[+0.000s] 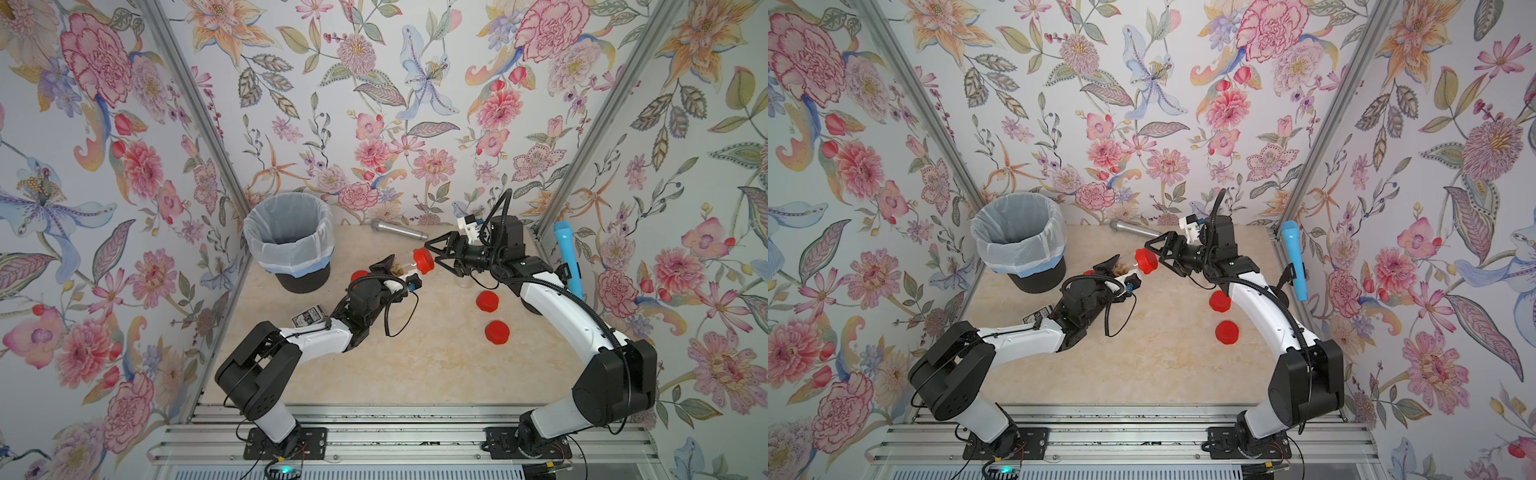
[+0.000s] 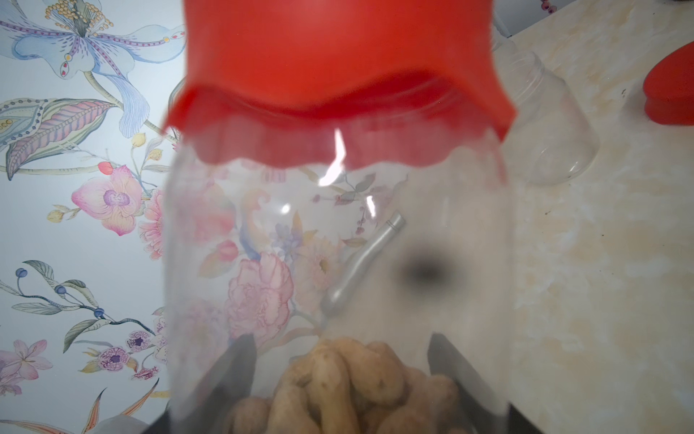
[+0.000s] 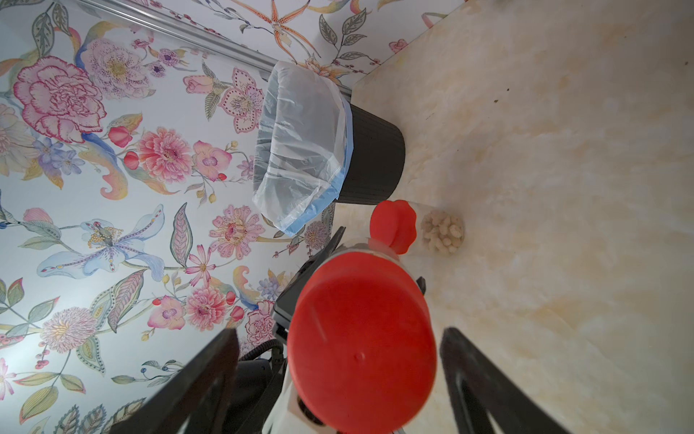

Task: Empty moldy peanuts from jars
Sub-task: Unscrew the lid from the jar.

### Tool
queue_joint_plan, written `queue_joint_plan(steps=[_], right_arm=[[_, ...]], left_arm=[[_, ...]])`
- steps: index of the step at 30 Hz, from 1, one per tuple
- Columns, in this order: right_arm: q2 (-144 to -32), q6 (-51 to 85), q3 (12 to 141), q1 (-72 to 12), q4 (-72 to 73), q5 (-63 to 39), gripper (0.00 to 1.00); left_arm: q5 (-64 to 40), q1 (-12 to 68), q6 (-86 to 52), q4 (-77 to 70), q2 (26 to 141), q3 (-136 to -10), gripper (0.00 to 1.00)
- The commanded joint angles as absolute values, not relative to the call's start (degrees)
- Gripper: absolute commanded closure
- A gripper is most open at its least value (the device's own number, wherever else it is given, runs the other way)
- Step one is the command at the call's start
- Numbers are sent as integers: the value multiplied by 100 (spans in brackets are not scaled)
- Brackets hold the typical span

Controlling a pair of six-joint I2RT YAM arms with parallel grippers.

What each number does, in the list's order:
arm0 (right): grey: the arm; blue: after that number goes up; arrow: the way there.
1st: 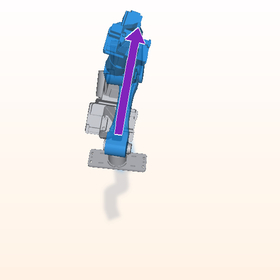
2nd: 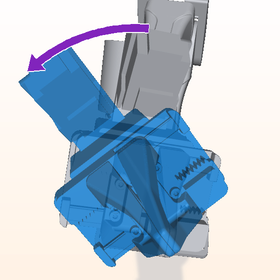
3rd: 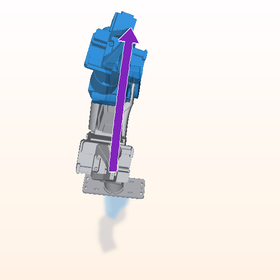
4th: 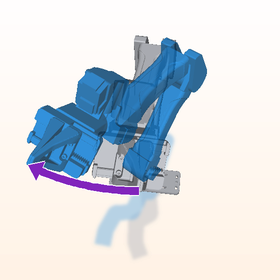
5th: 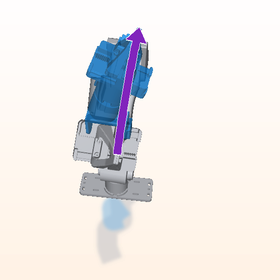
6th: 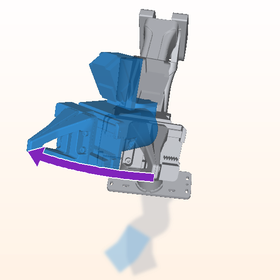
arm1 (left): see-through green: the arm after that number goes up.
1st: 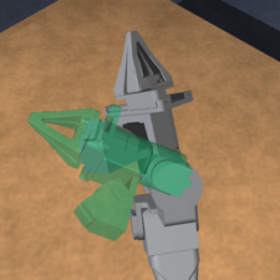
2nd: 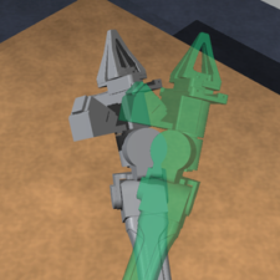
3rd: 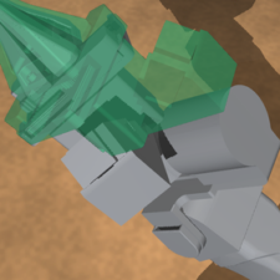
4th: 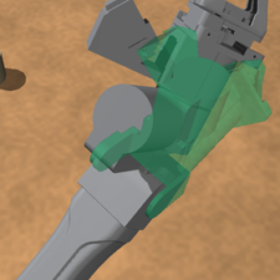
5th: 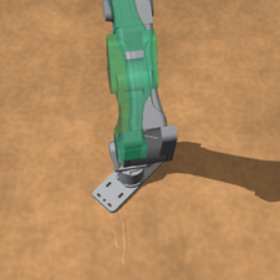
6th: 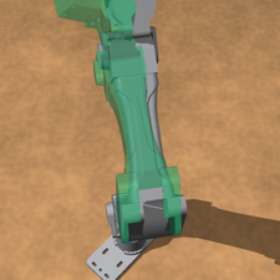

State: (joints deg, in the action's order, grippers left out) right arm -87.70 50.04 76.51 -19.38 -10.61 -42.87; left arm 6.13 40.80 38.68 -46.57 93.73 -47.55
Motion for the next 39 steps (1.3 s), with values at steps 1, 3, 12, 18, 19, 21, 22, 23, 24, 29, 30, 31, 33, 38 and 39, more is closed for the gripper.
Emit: queue_joint_plan(steps=[1,3,12,18,19,21,22,23,24,29,30,31,33,38,39], right_arm=[[-8907,4772,7856,-2084,-1329,-4148,13],[-8970,4630,7988,-2165,-1524,-3995,13],[-9081,4389,8145,-2342,-1679,-3776,21],[-9172,4196,8189,-2389,-1753,-3664,35],[-9198,4131,8223,-2397,-1797,-3678,40],[-9254,3861,8331,-2414,-1984,-3674,51],[-9288,3598,8433,-2412,-2130,-3731,54],[-9318,3310,8499,-2409,-2205,-3850,56],[-9332,2943,8569,-2417,-2289,-4013,57],[-9360,1071,8625,-2308,-2572,-5171,57],[-9401,577,8661,-2276,-2760,-5399,56],[-9448,193,8679,-2261,-2917,-5491,56],[-9570,-795,8732,-2243,-3416,-5672,54],[-10364,-2205,9738,-2215,-5108,-5111,45],[-10552,-2370,10008,-2217,-5421,-4930,45]], left_arm=[[712,4131,3999,-4798,9282,-4835,56],[732,4148,4011,-4810,9291,-4843,56],[792,4158,4107,-4781,9261,-4843,57],[773,4183,4140,-4839,9241,-4803,57],[765,4184,4132,-4843,9246,-4812,57],[662,4184,4067,-4836,9211,-4819,57],[554,4179,4003,-4826,9170,-4808,58],[393,4170,3895,-4804,9120,-4799,58],[127,4155,3728,-4726,9043,-4790,58],[-1494,4002,2789,-4396,8613,-4824,59],[-1871,3970,2635,-4313,8567,-4846,58],[-2185,3945,2502,-4235,8537,-4875,58],[-2788,3879,2239,-4073,8517,-4963,58],[-3427,3728,2030,-3887,8473,-4982,59],[-3458,3687,2030,-3813,8464,-4992,59]])
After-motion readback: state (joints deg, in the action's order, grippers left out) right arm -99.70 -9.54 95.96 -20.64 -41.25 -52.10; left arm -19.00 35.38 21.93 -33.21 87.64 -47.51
